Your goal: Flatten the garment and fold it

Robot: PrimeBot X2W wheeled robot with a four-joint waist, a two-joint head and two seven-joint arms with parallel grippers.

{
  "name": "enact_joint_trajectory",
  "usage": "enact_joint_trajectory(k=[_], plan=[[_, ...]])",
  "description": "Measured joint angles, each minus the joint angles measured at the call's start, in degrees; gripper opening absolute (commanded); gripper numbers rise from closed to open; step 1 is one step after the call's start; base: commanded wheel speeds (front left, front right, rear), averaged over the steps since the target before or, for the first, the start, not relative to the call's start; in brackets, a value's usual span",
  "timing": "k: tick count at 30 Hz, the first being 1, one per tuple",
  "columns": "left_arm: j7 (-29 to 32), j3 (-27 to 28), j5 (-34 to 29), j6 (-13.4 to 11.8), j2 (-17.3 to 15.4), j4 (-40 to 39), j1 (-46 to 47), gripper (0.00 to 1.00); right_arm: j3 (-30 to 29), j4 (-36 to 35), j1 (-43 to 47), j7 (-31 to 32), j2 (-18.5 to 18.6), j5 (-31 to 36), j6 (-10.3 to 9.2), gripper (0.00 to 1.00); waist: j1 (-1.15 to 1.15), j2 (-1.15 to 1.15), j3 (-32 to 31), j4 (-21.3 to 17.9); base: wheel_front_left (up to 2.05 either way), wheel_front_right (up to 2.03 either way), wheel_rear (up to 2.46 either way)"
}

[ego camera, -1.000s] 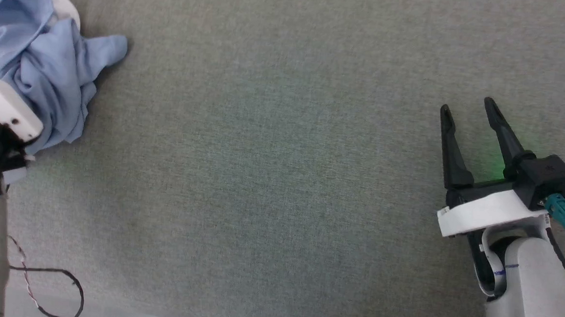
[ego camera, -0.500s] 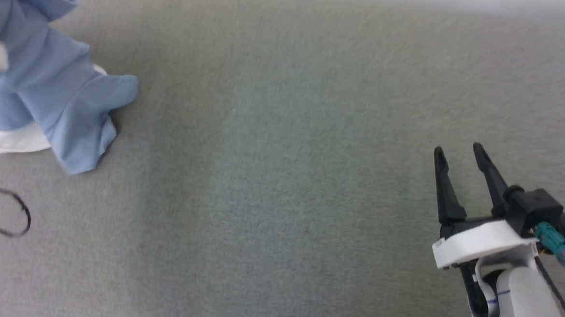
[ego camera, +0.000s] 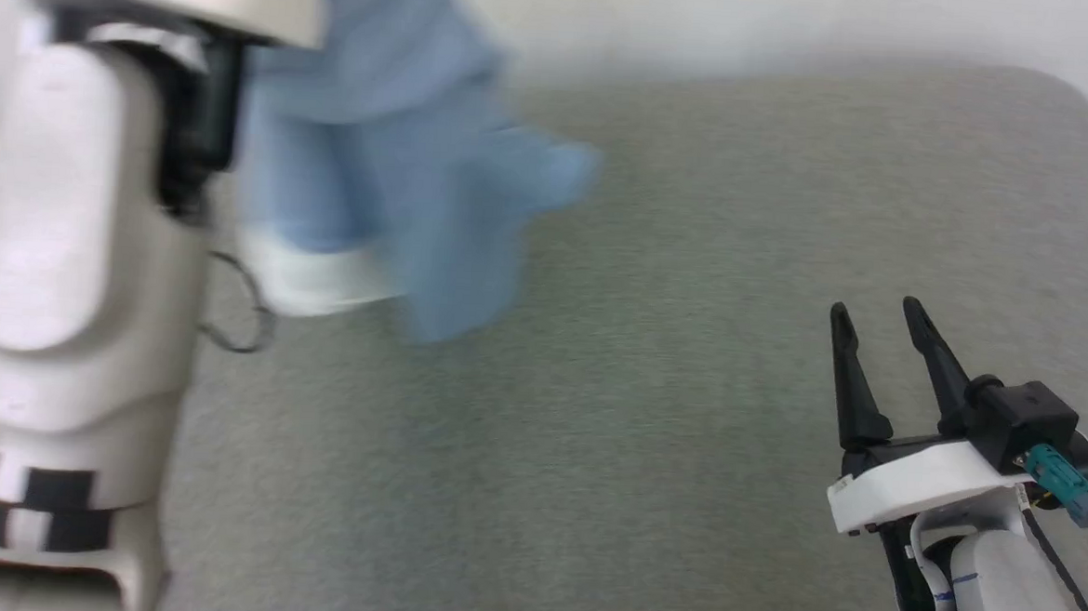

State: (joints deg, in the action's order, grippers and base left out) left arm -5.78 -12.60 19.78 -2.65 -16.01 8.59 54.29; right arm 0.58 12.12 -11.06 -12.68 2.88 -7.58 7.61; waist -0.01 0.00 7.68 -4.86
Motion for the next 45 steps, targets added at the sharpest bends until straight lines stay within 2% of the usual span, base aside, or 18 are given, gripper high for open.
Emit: enact_joint_trajectory(k=[7, 11, 17, 23, 24, 25, 26, 28, 33, 38, 45], plan=[[4.5, -6.1, 1.4, 0.5, 6.0, 5.8, -2.2, 0.00, -0.2, 0.0, 0.6, 0.0, 0.1, -0.1, -0.01, 1.00, 0.00, 0.00, -0.9, -5.8, 0.00, 0.00, 0.00], [10.9, -10.1, 3.1, 1.4, 8.5, 12.8, -7.9, 0.00, 0.0, -0.2, 0.7, 0.0, 0.1, -0.4, -0.01, 1.00, 0.01, 0.00, -0.7, -8.1, 0.00, 0.00, 0.00], [19.8, -15.0, 5.6, 2.7, 10.0, 22.3, -16.5, 0.00, 0.5, 0.0, 0.7, -0.2, 0.1, -0.9, -0.01, 1.00, 0.01, 0.00, 0.2, -9.7, 0.00, 0.00, 0.00], [30.2, -18.3, 9.5, 5.1, 11.0, 26.9, -23.0, 0.00, 0.6, 0.5, 0.8, -0.5, 0.1, -0.9, -0.01, 1.00, 0.01, 0.00, 0.4, -8.9, 0.00, 0.00, 0.00], [32.0, -18.8, 10.1, 5.2, 11.1, 27.0, -24.0, 0.23, 0.6, 0.5, 0.8, -0.5, 0.1, -0.9, -0.01, 1.00, 0.01, 0.00, 0.3, -8.6, 0.00, 0.00, 0.00], [33.3, -19.1, 10.7, 5.7, 11.2, 26.7, -24.9, 0.71, 0.7, 0.5, 0.8, -0.5, 0.1, -0.9, -0.01, 1.00, 0.01, 0.00, 0.2, -8.3, 0.00, 0.00, 0.00], [34.1, -19.3, 11.2, 5.7, 11.2, 26.2, -25.4, 1.00, 0.9, 0.5, 0.8, -0.5, 0.1, -0.9, -0.01, 1.00, 0.01, 0.00, 0.1, -8.0, 0.00, 0.00, 0.00], [34.2, -19.1, 12.0, 5.7, 11.4, 24.4, -26.6, 1.00, 1.1, 0.5, 0.8, -0.5, 0.1, -0.9, -0.01, 1.00, 0.01, 0.00, -0.1, -7.3, 0.00, 0.00, 0.00], [27.0, -17.4, 12.2, 4.5, 10.4, 17.3, -31.2, 1.00, 0.8, 0.2, 0.8, -0.5, 0.1, -0.9, -0.01, 1.00, 0.01, 0.00, -0.5, -5.6, 0.00, 0.00, 0.00], [14.4, -13.4, 11.3, 2.9, 8.6, 8.1, -35.0, 1.00, 0.7, -0.5, 0.8, 0.0, 0.1, -0.6, -0.01, 1.00, 0.01, 0.00, -0.7, -3.9, 0.00, 0.00, 0.00], [-5.0, -6.4, 6.7, -1.9, 5.2, -0.4, -39.7, 1.00, 0.8, -1.8, 0.7, 1.1, 0.1, 0.2, -0.01, 1.00, 0.01, 0.00, -0.5, -1.8, 0.00, 0.00, 0.00]])
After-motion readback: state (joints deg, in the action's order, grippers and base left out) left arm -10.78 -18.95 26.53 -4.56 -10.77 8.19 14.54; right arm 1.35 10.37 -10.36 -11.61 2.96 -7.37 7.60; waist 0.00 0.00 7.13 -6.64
